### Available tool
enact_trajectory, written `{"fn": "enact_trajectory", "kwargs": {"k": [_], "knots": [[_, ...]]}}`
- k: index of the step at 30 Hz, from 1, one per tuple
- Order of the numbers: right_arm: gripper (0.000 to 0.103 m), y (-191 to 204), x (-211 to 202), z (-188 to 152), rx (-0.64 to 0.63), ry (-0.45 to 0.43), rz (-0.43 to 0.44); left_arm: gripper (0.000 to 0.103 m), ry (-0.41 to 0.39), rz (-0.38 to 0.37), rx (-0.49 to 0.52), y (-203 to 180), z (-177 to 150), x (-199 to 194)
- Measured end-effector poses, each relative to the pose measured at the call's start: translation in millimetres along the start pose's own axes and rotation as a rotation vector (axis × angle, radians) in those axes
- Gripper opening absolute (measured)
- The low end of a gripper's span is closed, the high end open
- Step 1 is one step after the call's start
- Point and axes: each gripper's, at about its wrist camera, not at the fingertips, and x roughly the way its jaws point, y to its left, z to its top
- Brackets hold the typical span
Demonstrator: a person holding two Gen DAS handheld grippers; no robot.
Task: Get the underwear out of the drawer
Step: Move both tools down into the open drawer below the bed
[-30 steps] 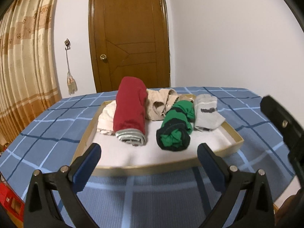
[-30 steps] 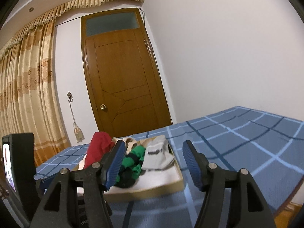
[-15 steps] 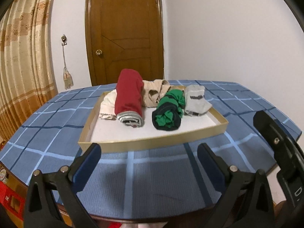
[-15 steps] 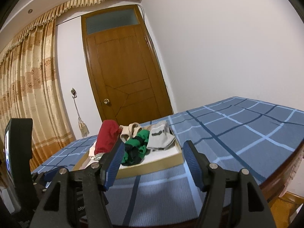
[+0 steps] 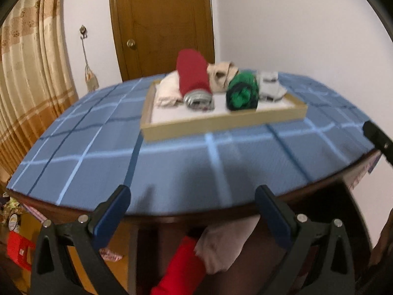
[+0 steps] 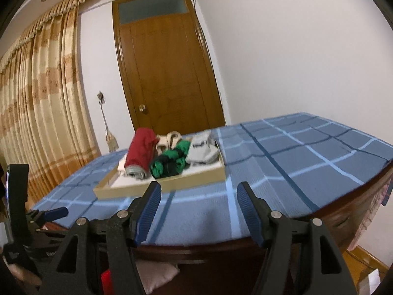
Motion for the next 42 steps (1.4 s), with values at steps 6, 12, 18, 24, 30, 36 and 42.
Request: {"fn": "enact_trajectory", "kwargs": {"k": [6, 12, 18, 24, 30, 36, 42], "knots": [[0.066, -14.1, -11.5, -15.5, -0.03, 0.121, 0.028, 0.103, 0.103, -0.036, 0.04, 5.1, -32.0, 5.3], [0.066, -27.5, -16.6, -36.4, -0.081, 0.303, 0.078, 0.103, 0.243, -0.093, 0.048, 5.4, -59.1, 15.2], [0.066, -31.3, -21.7, -65.3, -0.126, 0.613, 0.179, 0.103, 0.375, -0.264, 0.057, -13.1, -74.6, 16.6], [0.066, -37.1, -40.1, -79.9, -0.124, 0.739, 0.209, 0.102, 0.48, -0.465, 0.163, -59.0, -86.7, 12.5], [0.066, -48.4, -26.4, -84.0, -0.019, 0.733, 0.192, 0.102, 0.674, -0.642, 0.193, -106.0, -93.8, 26.4], [0.066, -56.9, -22.9, -82.2, -0.004, 0.728, 0.162, 0.094, 0.906, -0.672, 0.137, -134.8, -105.7, 60.4], [0.066, -66.7, -21.5, -81.4, 0.017, 0.723, 0.15, 0.087, 1.018, -0.669, 0.168, -158.0, -123.4, 70.4]]}}
